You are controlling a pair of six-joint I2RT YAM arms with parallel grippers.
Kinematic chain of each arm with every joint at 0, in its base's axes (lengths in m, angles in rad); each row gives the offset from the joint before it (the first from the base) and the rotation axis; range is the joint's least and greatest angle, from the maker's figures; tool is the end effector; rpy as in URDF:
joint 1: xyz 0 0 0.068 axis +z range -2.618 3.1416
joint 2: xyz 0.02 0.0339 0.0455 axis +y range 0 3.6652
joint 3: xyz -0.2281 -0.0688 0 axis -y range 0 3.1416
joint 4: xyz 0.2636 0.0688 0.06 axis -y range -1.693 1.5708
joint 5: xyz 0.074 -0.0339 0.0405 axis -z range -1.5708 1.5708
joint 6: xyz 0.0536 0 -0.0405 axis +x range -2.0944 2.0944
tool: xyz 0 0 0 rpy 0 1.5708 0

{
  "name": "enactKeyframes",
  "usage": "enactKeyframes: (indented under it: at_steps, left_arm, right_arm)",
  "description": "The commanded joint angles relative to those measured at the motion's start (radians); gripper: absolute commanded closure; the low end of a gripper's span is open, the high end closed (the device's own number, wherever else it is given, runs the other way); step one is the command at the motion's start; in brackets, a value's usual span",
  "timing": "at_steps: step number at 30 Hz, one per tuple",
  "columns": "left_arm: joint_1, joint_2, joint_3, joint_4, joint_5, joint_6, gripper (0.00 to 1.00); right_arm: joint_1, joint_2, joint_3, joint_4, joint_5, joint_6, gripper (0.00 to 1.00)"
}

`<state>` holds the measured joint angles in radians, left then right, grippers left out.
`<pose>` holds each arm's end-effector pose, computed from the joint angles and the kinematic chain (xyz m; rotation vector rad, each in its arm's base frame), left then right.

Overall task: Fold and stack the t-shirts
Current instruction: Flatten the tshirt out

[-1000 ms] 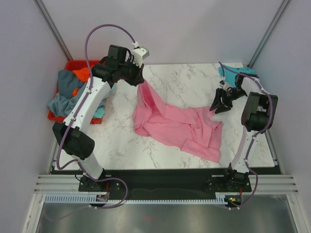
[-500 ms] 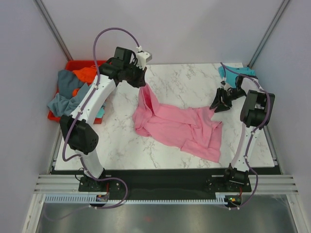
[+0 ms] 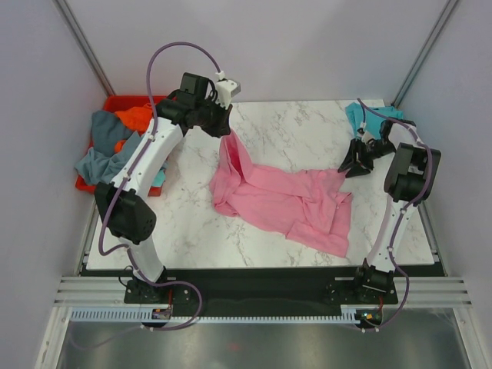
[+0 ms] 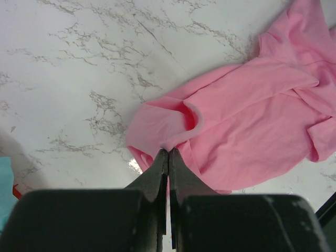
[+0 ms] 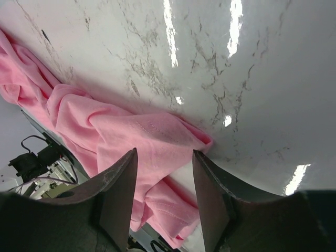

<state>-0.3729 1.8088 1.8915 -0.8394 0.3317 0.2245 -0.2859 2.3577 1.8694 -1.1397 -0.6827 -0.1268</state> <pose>0.3868 -0.1701 0.3311 0.8408 2.1631 -0.4604 0.4277 -0.0905 0.0885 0.2582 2.8708 1.0191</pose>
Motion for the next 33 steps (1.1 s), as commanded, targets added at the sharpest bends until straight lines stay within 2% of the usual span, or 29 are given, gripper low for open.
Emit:
enactKeyframes:
  at_steps: [1,14,23,33]
  left_arm:
    - [-0.004,0.004,0.035,0.002,0.007,-0.001,0.98]
    - [-0.004,0.020,0.040,0.006,0.023,-0.010,0.98]
    - [-0.008,0.024,0.031,0.006,0.010,-0.010,0.98]
    - [-0.012,0.026,0.023,0.008,-0.014,-0.001,0.98]
  right_arm:
    - [-0.010,-0.024,0.048,0.008,0.029,-0.019,0.45]
    - [-0.050,-0.040,0.027,-0.002,0.028,-0.028,0.45]
    - [-0.042,0.063,0.077,0.015,0.041,-0.030,0.45]
    - [-0.012,0.094,0.080,0.015,0.031,-0.030,0.47]
